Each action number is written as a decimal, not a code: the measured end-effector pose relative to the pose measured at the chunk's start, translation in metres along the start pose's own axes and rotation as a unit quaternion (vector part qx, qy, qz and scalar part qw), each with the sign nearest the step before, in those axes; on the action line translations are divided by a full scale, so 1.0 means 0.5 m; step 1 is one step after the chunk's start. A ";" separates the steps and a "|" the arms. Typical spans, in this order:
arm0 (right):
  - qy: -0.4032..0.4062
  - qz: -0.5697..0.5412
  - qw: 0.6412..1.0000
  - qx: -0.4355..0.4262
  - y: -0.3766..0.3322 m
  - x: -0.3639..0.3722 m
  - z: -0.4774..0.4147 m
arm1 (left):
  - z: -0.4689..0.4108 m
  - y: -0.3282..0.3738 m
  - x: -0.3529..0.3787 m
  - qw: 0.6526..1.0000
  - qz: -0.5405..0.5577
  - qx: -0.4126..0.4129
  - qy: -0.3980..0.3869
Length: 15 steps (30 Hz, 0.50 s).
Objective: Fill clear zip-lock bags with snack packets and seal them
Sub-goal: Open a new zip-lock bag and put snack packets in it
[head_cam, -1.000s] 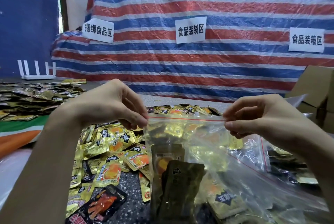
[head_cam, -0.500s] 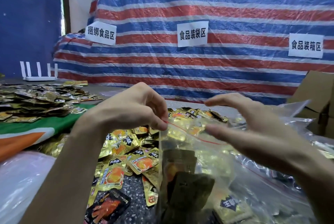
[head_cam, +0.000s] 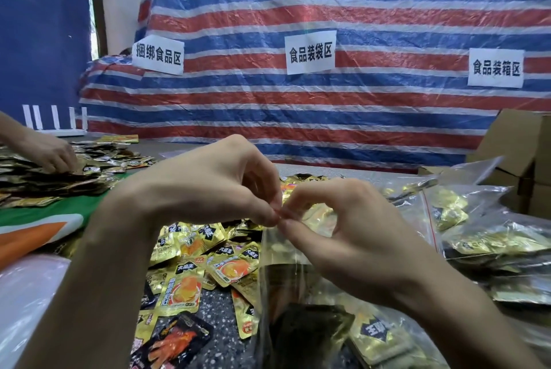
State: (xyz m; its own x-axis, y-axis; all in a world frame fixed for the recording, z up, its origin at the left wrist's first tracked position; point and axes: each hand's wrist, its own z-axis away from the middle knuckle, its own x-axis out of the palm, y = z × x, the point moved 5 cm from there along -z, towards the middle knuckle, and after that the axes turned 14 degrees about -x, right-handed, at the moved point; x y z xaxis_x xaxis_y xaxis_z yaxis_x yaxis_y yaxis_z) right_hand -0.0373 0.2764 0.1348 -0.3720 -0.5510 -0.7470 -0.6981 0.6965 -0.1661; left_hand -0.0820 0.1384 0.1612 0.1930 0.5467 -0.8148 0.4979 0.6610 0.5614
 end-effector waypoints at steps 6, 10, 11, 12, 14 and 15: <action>-0.001 -0.010 1.000 0.001 -0.002 -0.001 0.003 | 0.000 -0.004 0.006 0.999 0.002 0.000 -0.041; 0.006 -0.016 1.000 -0.005 -0.007 -0.005 0.006 | 0.001 -0.010 0.006 0.998 0.007 0.008 -0.059; 0.011 -0.021 1.000 -0.001 -0.006 -0.006 0.006 | 0.001 -0.014 0.007 0.998 0.008 0.007 -0.064; 0.012 -0.026 1.000 0.004 -0.003 -0.006 0.005 | 0.001 -0.017 0.009 0.997 0.011 0.004 -0.074; 0.002 -0.043 0.999 0.011 0.002 -0.008 0.004 | -0.001 -0.018 0.016 0.995 0.029 0.008 -0.099; -0.006 -0.056 0.998 0.013 0.003 -0.010 0.003 | -0.003 -0.018 0.019 0.993 0.043 0.014 -0.108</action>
State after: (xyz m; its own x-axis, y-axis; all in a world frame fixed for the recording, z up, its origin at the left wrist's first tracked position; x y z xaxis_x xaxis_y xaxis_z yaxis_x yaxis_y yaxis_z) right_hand -0.0355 0.2812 0.1372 -0.2847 -0.6211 -0.7302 -0.7191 0.6421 -0.2658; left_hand -0.0856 0.1387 0.1486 0.4107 0.4751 -0.7782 0.4941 0.6013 0.6279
